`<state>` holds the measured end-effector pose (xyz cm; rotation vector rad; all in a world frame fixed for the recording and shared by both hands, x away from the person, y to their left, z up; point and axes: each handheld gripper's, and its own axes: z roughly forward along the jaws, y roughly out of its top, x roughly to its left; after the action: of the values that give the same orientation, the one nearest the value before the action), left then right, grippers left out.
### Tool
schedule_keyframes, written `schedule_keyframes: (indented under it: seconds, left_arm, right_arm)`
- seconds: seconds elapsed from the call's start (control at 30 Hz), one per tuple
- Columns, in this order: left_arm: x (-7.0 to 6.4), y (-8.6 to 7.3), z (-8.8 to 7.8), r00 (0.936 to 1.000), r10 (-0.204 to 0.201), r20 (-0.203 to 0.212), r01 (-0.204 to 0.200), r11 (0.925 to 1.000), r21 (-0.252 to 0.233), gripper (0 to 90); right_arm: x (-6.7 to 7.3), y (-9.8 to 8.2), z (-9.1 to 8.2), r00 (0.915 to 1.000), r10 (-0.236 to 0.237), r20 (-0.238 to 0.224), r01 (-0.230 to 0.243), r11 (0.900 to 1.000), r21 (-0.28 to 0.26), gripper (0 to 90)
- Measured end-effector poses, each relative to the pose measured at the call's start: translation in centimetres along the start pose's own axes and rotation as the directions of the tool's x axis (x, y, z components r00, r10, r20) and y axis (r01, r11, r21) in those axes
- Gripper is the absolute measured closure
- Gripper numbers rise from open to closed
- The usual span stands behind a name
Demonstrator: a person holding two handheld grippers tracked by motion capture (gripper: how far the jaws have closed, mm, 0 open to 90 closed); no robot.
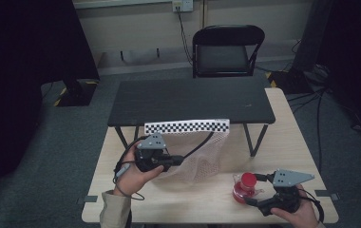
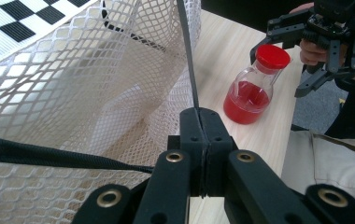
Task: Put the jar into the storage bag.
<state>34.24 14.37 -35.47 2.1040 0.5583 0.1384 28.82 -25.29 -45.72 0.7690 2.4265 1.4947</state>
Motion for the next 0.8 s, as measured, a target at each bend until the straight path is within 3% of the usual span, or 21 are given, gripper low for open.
schedule_keyframes:
  seconds: [0.2,0.47,0.63,0.8]
  left_arm:
    - [-0.1,0.1,0.0,1.0000,0.000,-0.003,0.000,1.0000,-0.001,89.3]
    - [-0.1,0.0,-0.1,1.0000,0.000,0.002,0.000,1.0000,-0.005,89.2]
    - [-0.1,0.1,-0.1,1.0000,-0.002,0.004,0.002,1.0000,-0.005,89.2]
    - [0.0,0.1,-0.1,1.0000,0.000,0.007,0.000,1.0000,-0.006,89.3]
  right_arm:
    - [0.2,0.4,0.8,0.9995,0.009,0.029,-0.008,1.000,-0.026,25.4]
    - [0.2,0.6,1.3,0.9992,0.007,0.040,-0.005,0.999,-0.053,49.4]
    - [0.3,0.8,1.5,0.9990,0.002,0.044,0.000,0.999,-0.047,50.8]
    - [0.7,1.5,1.6,0.9989,-0.041,0.020,0.042,0.999,-0.032,50.9]
